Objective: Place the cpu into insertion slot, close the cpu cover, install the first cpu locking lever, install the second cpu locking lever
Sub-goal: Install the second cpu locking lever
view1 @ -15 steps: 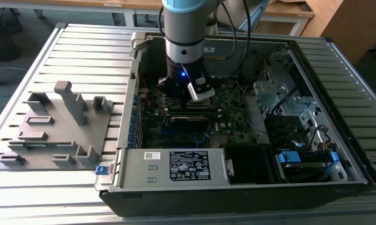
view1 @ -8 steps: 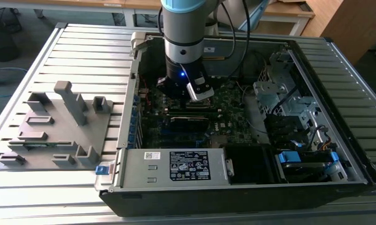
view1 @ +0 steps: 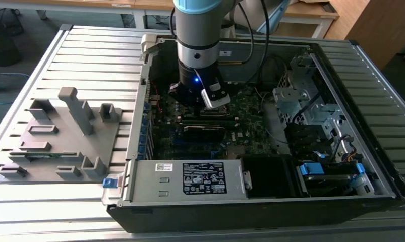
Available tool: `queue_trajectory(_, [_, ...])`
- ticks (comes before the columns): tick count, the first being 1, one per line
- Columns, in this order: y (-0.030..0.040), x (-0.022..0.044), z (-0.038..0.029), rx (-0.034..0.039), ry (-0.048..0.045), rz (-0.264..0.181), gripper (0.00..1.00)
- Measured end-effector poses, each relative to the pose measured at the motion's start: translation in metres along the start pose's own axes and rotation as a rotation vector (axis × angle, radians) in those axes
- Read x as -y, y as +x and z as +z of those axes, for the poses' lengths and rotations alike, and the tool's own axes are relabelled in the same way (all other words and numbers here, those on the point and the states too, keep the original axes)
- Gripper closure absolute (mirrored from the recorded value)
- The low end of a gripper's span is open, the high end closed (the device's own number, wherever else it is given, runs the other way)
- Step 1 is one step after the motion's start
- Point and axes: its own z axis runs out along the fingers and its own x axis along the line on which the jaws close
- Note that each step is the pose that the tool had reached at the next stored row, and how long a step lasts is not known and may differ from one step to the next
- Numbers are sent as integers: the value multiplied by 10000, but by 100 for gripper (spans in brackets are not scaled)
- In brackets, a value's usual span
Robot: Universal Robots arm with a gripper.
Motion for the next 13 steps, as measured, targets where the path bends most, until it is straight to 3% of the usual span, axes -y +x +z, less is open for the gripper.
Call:
queue_trajectory(2, [2,1,-1,-7,-60,5,90])
queue_trajectory(5, [2,0,1,-31,-331,16,90])
queue_trajectory(7, [2,0,1,-44,-452,22,90])
queue_trajectory(9, [3,0,3,-49,-511,27,90])
queue_trajectory(13, [3,1,6,-49,-523,27,90])
